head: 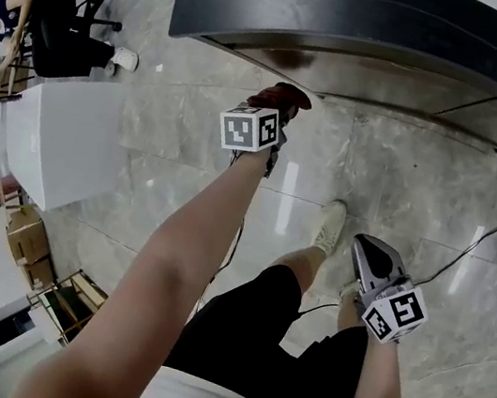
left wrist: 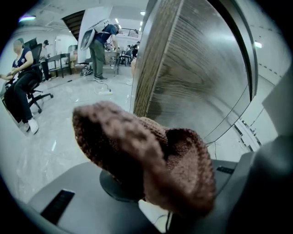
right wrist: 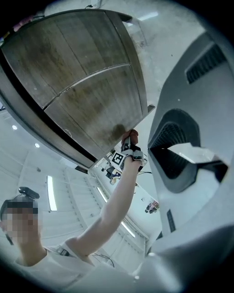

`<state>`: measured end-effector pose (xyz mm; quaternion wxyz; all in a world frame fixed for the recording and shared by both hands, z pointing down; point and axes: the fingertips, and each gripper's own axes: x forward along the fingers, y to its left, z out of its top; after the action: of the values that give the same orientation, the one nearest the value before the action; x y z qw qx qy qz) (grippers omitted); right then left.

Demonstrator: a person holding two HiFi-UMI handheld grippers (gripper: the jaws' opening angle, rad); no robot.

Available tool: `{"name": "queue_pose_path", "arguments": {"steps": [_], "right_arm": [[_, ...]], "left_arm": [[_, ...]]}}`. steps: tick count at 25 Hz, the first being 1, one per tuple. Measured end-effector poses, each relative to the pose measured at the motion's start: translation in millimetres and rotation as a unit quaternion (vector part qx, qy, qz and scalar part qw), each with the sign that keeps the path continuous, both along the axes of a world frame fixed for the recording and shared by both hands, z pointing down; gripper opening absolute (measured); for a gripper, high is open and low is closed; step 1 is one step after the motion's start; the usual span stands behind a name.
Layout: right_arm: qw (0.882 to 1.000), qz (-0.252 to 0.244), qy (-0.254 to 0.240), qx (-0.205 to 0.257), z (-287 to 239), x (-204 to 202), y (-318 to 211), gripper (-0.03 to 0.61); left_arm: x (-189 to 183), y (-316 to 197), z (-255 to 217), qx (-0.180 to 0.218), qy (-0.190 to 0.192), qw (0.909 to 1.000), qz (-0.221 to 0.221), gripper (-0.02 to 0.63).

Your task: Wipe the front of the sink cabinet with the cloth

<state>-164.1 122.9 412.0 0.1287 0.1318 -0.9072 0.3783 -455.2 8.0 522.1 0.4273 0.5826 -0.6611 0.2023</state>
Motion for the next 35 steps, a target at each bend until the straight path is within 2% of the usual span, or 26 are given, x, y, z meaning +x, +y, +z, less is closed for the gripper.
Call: {"name": "queue_pose_path", "arguments": {"steps": [6,10,15,18,22,27,31,35], "right_arm": [[0.999,-0.045,0.002,0.026,41.7,11.2,10.0,0.012],[0.996,-0.072,-0.010,0.058,60.7,6.3,-5.5,0.012],[0.993,-0.075,-0.032,0.082,83.8,0.8,-33.2,0.012],[0.992,-0.076,-0.044,0.092,102.3,-1.0,-43.1,0.012],[0.989,-0.093,-0.055,0.102,129.2,-1.1,-50.2,0.012],[0.982,-0.139,-0.060,0.115,154.3,2.5,-46.3,0.012],[0.975,-0.162,-0.079,0.127,167.9,5.4,-51.5,0.012],[0.970,-0.165,-0.110,0.144,174.6,1.2,-64.3,0.012]], "left_arm": [[9.4,-6.9,6.4,0.027,-0.030,0.9991,-0.010,0.123],[11.6,-18.8,3.0,0.055,-0.030,0.9979,-0.019,0.123],[24.8,-30.1,1.1,0.073,-0.047,0.9962,-0.009,0.123],[35.3,-37.3,4.0,0.077,-0.059,0.9952,0.006,0.121],[65.5,-57.2,8.4,0.079,-0.066,0.9929,0.060,0.123],[109.8,-78.7,14.9,0.058,-0.045,0.9912,0.110,0.123],[141.3,-93.0,20.0,0.074,-0.020,0.9877,0.136,0.123],[170.7,-107.0,19.4,0.093,0.006,0.9832,0.157,0.123]]}}
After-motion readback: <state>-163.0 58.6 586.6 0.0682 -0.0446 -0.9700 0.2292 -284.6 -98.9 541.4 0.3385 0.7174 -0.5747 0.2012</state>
